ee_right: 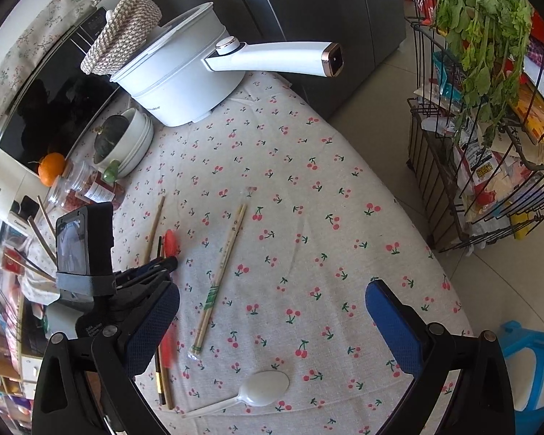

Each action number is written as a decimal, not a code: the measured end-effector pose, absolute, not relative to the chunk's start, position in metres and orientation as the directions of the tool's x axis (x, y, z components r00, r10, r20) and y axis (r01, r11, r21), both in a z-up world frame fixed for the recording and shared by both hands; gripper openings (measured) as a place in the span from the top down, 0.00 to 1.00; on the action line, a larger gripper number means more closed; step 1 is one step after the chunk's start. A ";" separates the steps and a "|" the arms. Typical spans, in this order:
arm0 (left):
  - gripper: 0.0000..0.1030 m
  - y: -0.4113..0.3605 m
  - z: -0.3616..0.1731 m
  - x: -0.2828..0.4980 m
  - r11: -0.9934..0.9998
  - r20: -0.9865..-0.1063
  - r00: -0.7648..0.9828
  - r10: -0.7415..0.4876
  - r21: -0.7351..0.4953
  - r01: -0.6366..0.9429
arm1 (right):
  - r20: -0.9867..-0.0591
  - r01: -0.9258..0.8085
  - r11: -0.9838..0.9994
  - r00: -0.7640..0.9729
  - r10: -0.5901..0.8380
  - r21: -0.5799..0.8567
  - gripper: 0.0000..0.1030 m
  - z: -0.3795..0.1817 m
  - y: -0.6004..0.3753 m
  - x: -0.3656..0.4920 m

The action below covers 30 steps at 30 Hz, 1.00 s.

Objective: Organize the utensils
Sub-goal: 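Grasp the red spoon by its handle with the left tool and lift, then grasp the paper-wrapped chopsticks with the right tool while the left tool holds the red spoon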

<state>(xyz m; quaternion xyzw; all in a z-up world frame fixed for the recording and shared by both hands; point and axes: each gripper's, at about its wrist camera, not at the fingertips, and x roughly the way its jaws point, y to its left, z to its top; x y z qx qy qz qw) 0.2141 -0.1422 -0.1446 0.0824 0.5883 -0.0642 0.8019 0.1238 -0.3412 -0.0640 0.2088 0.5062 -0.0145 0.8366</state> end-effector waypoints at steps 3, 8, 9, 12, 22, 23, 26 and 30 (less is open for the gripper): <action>0.90 -0.139 -0.143 0.213 0.980 -0.954 0.300 -0.028 0.033 0.196 | -0.854 0.230 0.913 0.483 0.194 0.337 0.00 -0.064 -0.340 0.124; 0.90 -0.134 -0.123 0.200 0.974 -0.936 0.341 -0.086 -0.007 0.227 | -0.853 0.229 0.913 0.484 0.193 0.336 0.00 -0.064 -0.342 0.123; 0.90 -0.133 -0.117 0.197 0.972 -0.931 0.350 -0.098 -0.015 0.233 | -0.853 0.232 0.911 0.483 0.196 0.341 0.00 -0.064 -0.343 0.124; 0.90 -0.130 -0.099 0.185 0.968 -0.914 0.384 -0.131 -0.034 0.250 | -0.854 0.239 0.903 0.476 0.211 0.356 0.00 -0.067 -0.344 0.124; 0.90 -0.110 -0.053 0.132 0.937 -0.817 0.510 -0.271 -0.103 0.335 | -0.864 0.239 0.897 0.443 0.240 0.372 0.01 -0.083 -0.336 0.139; 0.90 -0.107 -0.051 0.125 0.933 -0.806 0.521 -0.280 -0.101 0.346 | -0.864 0.234 0.896 0.438 0.250 0.378 0.01 -0.086 -0.333 0.141; 0.90 -0.096 -0.045 0.107 0.924 -0.782 0.546 -0.301 -0.097 0.371 | -0.870 0.223 0.897 0.415 0.266 0.381 0.08 -0.095 -0.324 0.150; 0.90 -0.080 -0.038 0.088 0.920 -0.754 0.579 -0.311 -0.085 0.384 | -0.889 0.218 0.906 0.373 0.267 0.363 0.23 -0.111 -0.310 0.162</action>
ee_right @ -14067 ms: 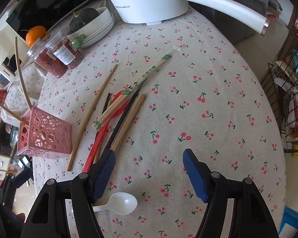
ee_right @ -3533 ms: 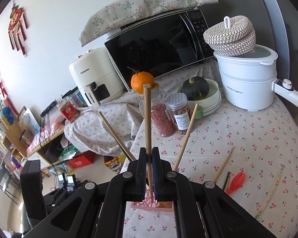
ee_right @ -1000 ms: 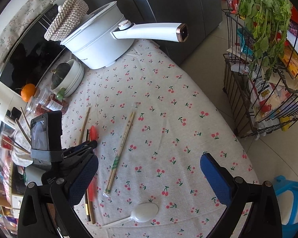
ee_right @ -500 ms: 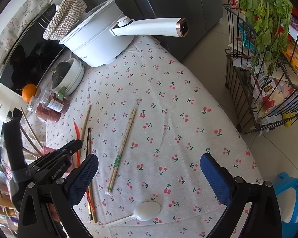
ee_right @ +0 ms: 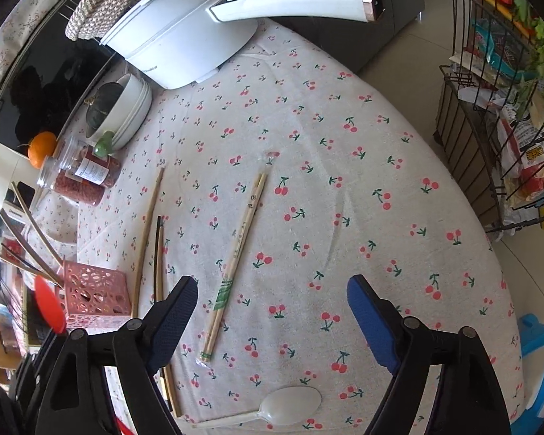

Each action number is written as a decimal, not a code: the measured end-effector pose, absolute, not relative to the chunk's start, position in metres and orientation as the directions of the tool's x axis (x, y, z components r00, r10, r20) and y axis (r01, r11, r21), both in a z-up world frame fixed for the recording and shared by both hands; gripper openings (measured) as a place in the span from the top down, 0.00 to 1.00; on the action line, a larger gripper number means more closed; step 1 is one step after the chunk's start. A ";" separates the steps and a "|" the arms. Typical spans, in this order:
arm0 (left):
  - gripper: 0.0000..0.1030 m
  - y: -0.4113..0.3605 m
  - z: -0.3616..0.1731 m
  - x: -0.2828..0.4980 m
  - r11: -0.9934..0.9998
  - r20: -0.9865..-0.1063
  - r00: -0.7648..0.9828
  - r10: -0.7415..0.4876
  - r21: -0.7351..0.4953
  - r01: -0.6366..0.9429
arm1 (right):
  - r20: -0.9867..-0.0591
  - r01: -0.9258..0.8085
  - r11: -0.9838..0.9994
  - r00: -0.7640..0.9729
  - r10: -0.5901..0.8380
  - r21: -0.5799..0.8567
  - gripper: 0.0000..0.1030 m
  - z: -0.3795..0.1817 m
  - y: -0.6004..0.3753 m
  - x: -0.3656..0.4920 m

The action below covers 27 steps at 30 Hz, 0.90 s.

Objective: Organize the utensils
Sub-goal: 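Grasp the paper-wrapped chopsticks with the right tool while the left tool holds the red spoon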

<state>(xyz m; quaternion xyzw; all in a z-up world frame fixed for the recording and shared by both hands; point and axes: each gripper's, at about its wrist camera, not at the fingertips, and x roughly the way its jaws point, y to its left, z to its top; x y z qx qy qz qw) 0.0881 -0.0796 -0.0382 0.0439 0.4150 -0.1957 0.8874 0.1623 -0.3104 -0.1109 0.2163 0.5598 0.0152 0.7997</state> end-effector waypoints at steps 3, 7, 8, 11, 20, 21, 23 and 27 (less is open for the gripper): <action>0.90 -0.068 -0.037 0.077 0.911 -0.737 0.586 -0.336 -0.096 0.402 | -0.897 0.209 0.910 0.347 0.274 0.358 0.36 -0.123 -0.300 0.172; 0.90 -0.055 -0.041 0.071 0.911 -0.728 0.590 -0.349 -0.116 0.395 | -0.904 0.224 0.913 0.345 0.254 0.342 0.37 -0.131 -0.292 0.182; 0.90 -0.053 -0.041 0.071 0.912 -0.728 0.590 -0.351 -0.121 0.392 | -0.905 0.229 0.913 0.344 0.249 0.338 0.37 -0.134 -0.290 0.184; 0.90 -0.047 -0.040 0.070 0.914 -0.719 0.600 -0.352 -0.125 0.386 | -0.917 0.237 0.920 0.326 0.229 0.313 0.37 -0.143 -0.284 0.192; 0.90 -0.040 -0.037 0.065 0.923 -0.703 0.630 -0.331 -0.101 0.372 | -0.945 0.161 0.981 0.323 0.051 0.108 0.42 -0.147 -0.253 0.199; 0.90 -0.039 -0.036 0.065 0.923 -0.701 0.631 -0.333 -0.106 0.370 | -0.945 0.142 0.987 0.326 0.025 0.076 0.50 -0.148 -0.249 0.198; 0.90 -0.037 -0.034 0.065 0.924 -0.696 0.634 -0.335 -0.113 0.364 | -0.939 0.104 0.988 0.335 0.074 0.115 0.71 -0.146 -0.246 0.198; 0.90 -0.034 -0.030 0.065 0.924 -0.687 0.642 -0.341 -0.120 0.362 | -0.923 0.118 0.957 0.316 0.218 0.267 0.90 -0.150 -0.256 0.196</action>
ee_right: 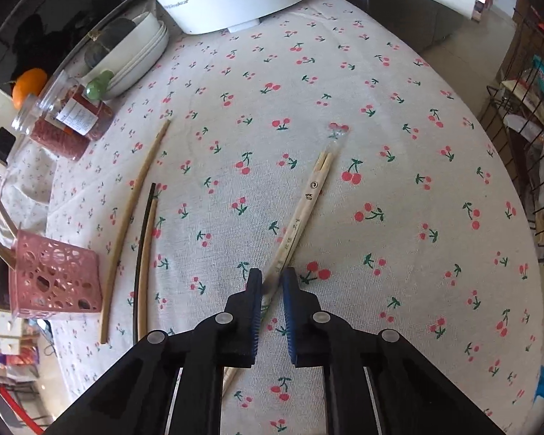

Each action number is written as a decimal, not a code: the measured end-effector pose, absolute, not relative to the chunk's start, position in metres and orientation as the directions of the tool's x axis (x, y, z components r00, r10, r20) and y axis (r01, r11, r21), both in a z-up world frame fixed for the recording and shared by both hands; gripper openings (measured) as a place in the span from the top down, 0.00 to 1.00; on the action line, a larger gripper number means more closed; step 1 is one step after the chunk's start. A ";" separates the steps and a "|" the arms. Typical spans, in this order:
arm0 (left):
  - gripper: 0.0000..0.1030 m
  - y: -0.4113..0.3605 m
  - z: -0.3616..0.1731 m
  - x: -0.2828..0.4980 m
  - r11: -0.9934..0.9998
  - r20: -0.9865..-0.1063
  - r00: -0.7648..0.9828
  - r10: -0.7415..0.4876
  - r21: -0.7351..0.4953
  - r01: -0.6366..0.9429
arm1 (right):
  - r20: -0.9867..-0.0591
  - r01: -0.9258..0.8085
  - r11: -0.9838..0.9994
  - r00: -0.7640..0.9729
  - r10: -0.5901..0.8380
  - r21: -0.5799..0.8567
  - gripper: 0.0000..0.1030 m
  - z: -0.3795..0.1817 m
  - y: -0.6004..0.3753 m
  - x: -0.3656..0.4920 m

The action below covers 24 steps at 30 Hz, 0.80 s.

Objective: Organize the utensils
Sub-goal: 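Grasp the paper-wrapped chopsticks with the right tool while the left tool holds the red spoon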

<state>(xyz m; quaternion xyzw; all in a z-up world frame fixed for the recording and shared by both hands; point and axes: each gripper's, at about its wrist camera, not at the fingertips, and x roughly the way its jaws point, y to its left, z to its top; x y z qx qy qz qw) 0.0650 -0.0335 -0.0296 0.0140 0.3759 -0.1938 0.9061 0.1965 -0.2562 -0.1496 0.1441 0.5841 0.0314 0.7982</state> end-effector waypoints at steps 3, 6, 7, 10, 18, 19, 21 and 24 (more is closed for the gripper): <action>0.90 -0.032 -0.027 0.063 0.924 -0.678 0.651 -0.341 -0.116 0.364 | -0.902 0.153 0.922 0.313 0.297 0.356 0.92 -0.153 -0.269 0.194; 0.90 -0.030 -0.024 0.062 0.924 -0.669 0.659 -0.344 -0.118 0.363 | -0.887 0.155 0.903 0.312 0.340 0.400 0.94 -0.153 -0.273 0.189; 0.90 -0.029 -0.022 0.061 0.924 -0.665 0.661 -0.347 -0.121 0.363 | -0.881 0.154 0.898 0.316 0.351 0.413 0.95 -0.152 -0.275 0.186; 0.90 -0.026 -0.016 0.059 0.924 -0.650 0.675 -0.349 -0.122 0.361 | -0.849 0.149 0.869 0.341 0.403 0.472 0.96 -0.143 -0.278 0.179; 0.90 -0.020 -0.007 0.056 0.930 -0.620 0.706 -0.342 -0.115 0.350 | -0.876 0.087 0.932 0.381 0.296 0.352 0.91 -0.116 -0.267 0.163; 0.90 -0.019 -0.006 0.056 0.932 -0.616 0.711 -0.339 -0.113 0.345 | -0.883 0.088 0.937 0.374 0.283 0.337 0.82 -0.118 -0.267 0.166; 0.90 -0.017 -0.006 0.055 0.936 -0.607 0.724 -0.328 -0.106 0.336 | -0.897 0.087 0.948 0.361 0.255 0.305 0.54 -0.124 -0.262 0.174; 0.90 -0.014 -0.006 0.055 0.942 -0.596 0.741 -0.310 -0.087 0.325 | -0.911 0.071 0.975 0.377 0.168 0.210 0.44 -0.130 -0.251 0.185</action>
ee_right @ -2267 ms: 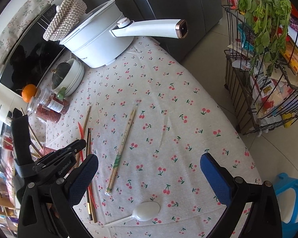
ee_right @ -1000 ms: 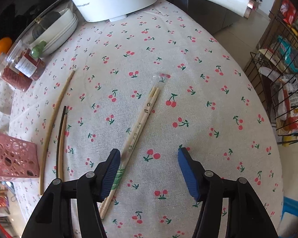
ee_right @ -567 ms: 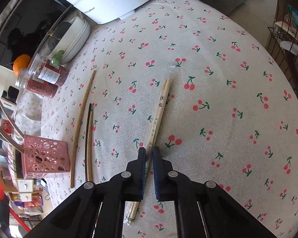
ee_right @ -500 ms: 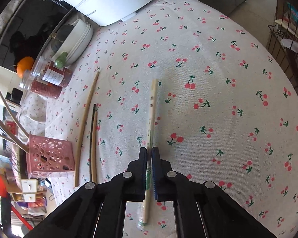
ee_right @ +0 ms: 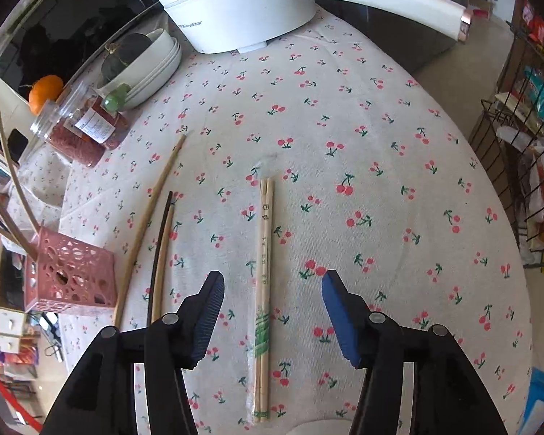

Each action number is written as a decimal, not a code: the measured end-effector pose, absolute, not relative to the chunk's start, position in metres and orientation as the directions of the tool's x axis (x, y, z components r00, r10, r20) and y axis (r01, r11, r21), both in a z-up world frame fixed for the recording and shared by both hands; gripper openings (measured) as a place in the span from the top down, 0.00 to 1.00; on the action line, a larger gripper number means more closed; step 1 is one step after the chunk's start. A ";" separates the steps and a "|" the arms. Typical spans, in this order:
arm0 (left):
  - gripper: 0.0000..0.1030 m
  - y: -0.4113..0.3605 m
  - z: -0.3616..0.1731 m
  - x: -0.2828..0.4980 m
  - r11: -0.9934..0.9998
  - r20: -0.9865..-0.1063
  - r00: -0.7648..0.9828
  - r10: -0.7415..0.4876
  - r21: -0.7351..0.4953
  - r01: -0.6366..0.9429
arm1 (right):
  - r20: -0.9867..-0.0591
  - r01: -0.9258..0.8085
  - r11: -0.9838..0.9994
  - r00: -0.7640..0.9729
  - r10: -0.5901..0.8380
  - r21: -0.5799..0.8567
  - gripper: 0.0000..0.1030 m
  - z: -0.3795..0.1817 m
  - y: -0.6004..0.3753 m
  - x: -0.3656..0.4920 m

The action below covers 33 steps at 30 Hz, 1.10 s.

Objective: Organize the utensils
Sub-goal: 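Grasp the paper-wrapped chopsticks with the right tool while the left tool holds the red spoon, then carry both items to the pink basket while the left tool drops the red spoon in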

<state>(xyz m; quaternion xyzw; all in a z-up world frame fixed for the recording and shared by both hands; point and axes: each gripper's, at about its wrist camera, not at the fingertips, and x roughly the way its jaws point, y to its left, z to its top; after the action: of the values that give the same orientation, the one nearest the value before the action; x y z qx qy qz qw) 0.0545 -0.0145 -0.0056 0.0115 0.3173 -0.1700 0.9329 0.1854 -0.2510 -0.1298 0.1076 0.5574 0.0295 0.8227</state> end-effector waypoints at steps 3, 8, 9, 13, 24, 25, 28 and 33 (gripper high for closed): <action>0.90 -0.012 -0.006 0.056 0.944 -0.596 0.743 -0.306 -0.088 0.318 | -0.923 0.021 0.995 0.378 0.078 0.092 0.44 -0.138 -0.234 0.195; 0.90 -0.011 -0.009 0.059 0.946 -0.602 0.740 -0.299 -0.084 0.314 | -0.926 -0.016 1.000 0.376 -0.006 -0.013 0.48 -0.153 -0.213 0.208; 0.90 -0.011 -0.009 0.059 0.946 -0.602 0.741 -0.297 -0.083 0.313 | -0.924 -0.028 0.999 0.382 -0.018 -0.031 0.52 -0.153 -0.210 0.209; 0.90 -0.011 -0.008 0.059 0.950 -0.598 0.748 -0.289 -0.078 0.304 | -0.919 -0.066 0.998 0.394 0.020 -0.007 0.90 -0.152 -0.207 0.208; 0.90 -0.009 0.006 0.052 0.957 -0.527 0.805 -0.272 -0.061 0.283 | -0.800 -0.107 0.983 0.572 0.185 0.150 0.91 -0.083 -0.212 0.178; 0.90 -0.009 0.009 0.051 0.958 -0.512 0.816 -0.268 -0.055 0.280 | -0.777 -0.115 0.978 0.594 0.207 0.173 0.91 -0.075 -0.213 0.172; 0.90 -0.007 0.017 0.046 0.962 -0.463 0.848 -0.259 -0.045 0.270 | -0.713 -0.134 0.966 0.653 0.254 0.221 0.91 -0.051 -0.216 0.156; 0.90 -0.001 0.026 0.039 0.969 -0.378 0.894 -0.242 -0.041 0.245 | -0.610 -0.174 0.947 0.730 0.308 0.269 0.91 -0.018 -0.219 0.129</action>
<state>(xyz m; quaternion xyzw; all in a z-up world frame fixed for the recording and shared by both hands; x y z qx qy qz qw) 0.0394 -0.0010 0.0259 0.0039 0.1935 -0.1249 0.9731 0.1289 -0.2195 -0.0178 0.0973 0.3434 0.1301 0.9250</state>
